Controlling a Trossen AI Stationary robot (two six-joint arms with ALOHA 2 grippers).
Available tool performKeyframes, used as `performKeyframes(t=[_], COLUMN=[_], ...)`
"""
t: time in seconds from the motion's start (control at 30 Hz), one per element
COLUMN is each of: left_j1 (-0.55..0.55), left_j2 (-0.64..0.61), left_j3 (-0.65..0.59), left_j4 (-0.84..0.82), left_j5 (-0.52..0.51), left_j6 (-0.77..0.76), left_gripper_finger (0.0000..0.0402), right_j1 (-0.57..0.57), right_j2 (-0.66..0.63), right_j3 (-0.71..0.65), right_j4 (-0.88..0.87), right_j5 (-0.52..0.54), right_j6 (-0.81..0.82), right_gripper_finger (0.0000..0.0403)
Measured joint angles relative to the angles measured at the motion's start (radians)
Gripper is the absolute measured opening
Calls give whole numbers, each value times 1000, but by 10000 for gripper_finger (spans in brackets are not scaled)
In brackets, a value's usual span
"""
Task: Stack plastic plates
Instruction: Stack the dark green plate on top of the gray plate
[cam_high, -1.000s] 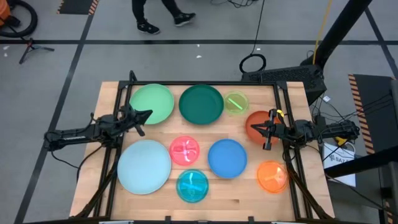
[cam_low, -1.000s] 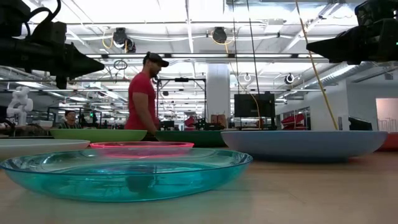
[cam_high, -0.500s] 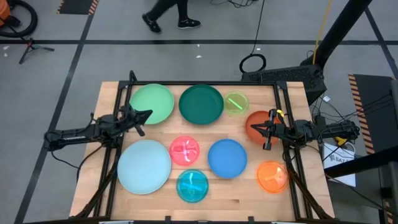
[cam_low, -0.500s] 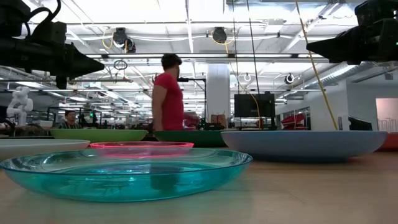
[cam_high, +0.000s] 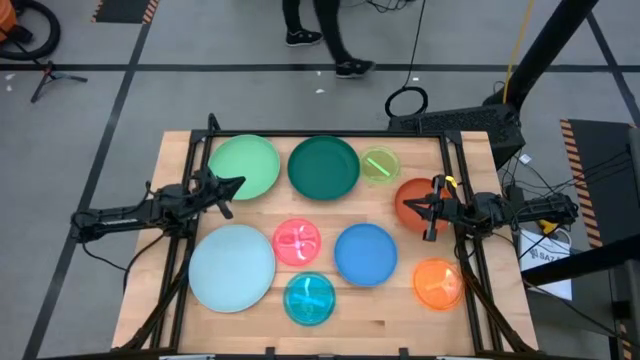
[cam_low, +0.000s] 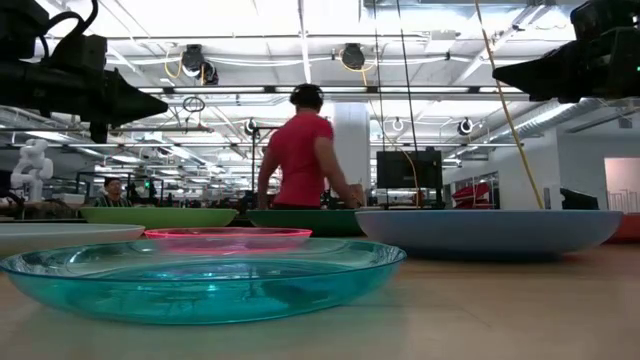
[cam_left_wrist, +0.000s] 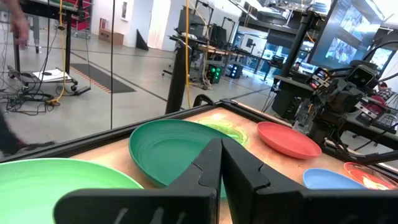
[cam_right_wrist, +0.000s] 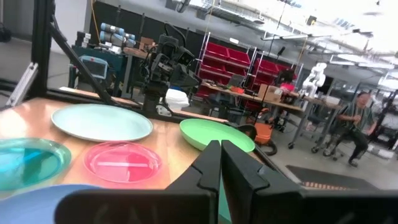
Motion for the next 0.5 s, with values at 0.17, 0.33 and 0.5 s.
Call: performKeyframes(t=[0.17,0.33,0.5], left_j1=[0,0,0], left_j2=[0,0,0], left_j3=[0,0,0], left_j4=[0,0,0], left_j5=[0,0,0], left_j6=[0,0,0], left_gripper_finger=[17,17,17], right_j1=[0,0,1], right_j2=[0,12,39], right_j3=[0,0,11], right_j4=[7,28,207], right_j5=[-2,-142,-213], right_j6=[277,319,431], right_gripper_finger=[9,9,9])
